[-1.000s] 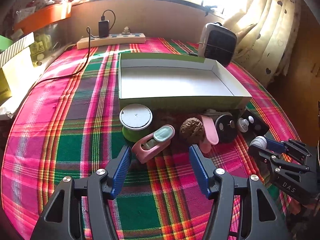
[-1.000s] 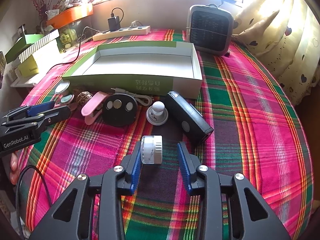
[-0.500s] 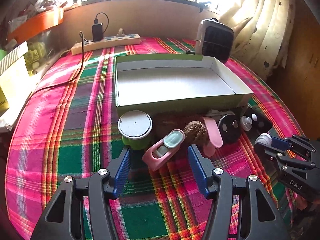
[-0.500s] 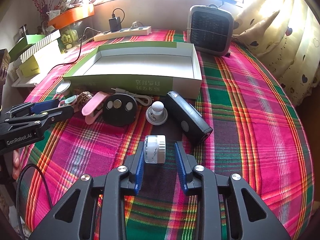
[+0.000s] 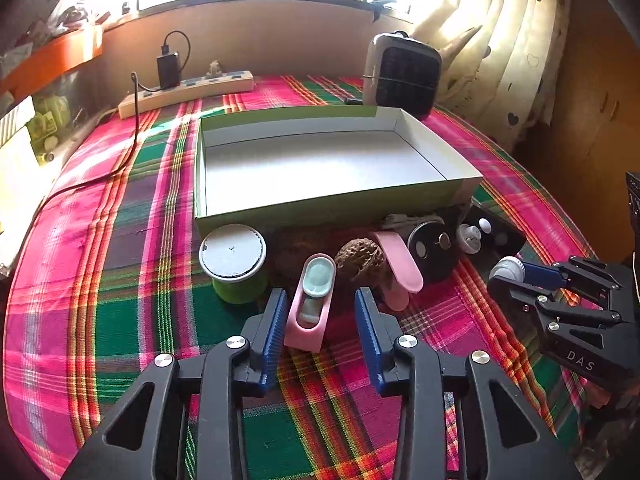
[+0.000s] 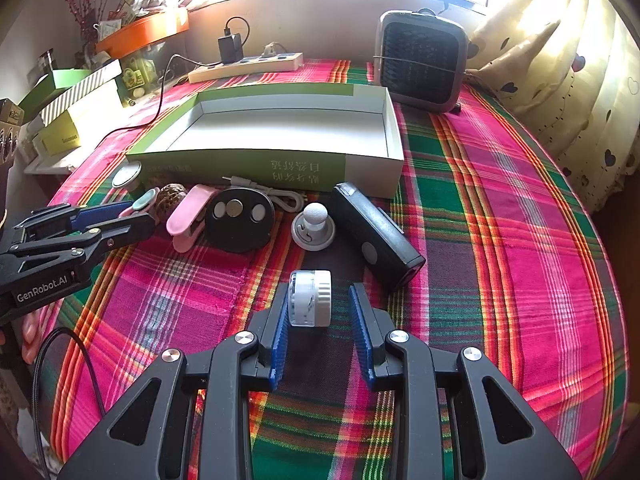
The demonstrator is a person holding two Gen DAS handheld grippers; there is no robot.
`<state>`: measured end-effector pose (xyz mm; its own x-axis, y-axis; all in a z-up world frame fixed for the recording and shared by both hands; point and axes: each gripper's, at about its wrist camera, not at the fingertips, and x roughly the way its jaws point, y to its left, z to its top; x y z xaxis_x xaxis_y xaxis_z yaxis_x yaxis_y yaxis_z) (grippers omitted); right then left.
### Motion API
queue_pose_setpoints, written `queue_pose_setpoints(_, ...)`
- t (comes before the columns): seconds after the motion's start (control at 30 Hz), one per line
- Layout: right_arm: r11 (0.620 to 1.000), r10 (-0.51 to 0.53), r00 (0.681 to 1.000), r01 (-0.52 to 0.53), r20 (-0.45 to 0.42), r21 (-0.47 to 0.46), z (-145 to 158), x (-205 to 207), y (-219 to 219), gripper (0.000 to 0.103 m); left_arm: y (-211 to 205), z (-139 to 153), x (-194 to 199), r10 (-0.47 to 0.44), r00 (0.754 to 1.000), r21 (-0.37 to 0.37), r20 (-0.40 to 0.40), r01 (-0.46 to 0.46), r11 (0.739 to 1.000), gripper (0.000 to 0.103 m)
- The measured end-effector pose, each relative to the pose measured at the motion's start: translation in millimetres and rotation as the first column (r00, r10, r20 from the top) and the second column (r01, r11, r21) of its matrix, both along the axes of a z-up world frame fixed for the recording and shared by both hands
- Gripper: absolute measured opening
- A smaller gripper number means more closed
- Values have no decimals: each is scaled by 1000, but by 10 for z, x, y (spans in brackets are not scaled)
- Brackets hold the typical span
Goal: Organize objects
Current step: 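Grasp the white capped bottle with the right gripper while the left gripper grasps the pink clip, then carry the white bottle in the right gripper into the box while the left carries the pink clip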
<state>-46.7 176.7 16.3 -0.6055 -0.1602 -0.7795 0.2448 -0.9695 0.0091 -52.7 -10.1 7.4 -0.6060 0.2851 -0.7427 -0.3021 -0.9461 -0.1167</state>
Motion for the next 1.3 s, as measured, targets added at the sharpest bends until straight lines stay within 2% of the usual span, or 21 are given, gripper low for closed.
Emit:
queue_pose_setpoints(0.17,1000,1,1000,-1,0,0,1,0,4,30,19,-33,-41,5,1000,-15,17,-5,1000,31)
queue_pose_setpoints(0.47,1000,2,1000,-2,-1,-1,4,3,0,30,37,-35,-54,15,1000,-47,13,-15,999,16)
queue_pose_setpoints(0.67,1000,8,1000,-8,-2,0,5,4,-4,26,22,-33,-53,25,1000,-46,15,-25,999,16)
queue_pose_setpoints(0.77,1000,10,1000,-10,-5,6,5,6,-5,20,18,-32,-47,30,999,-48,15,-30,998,16)
queue_pose_setpoints(1.3,1000,22,1000,-22,-12,-8,33,11,11,20,0,38,6,47,999,-47,16,-46,998,16)
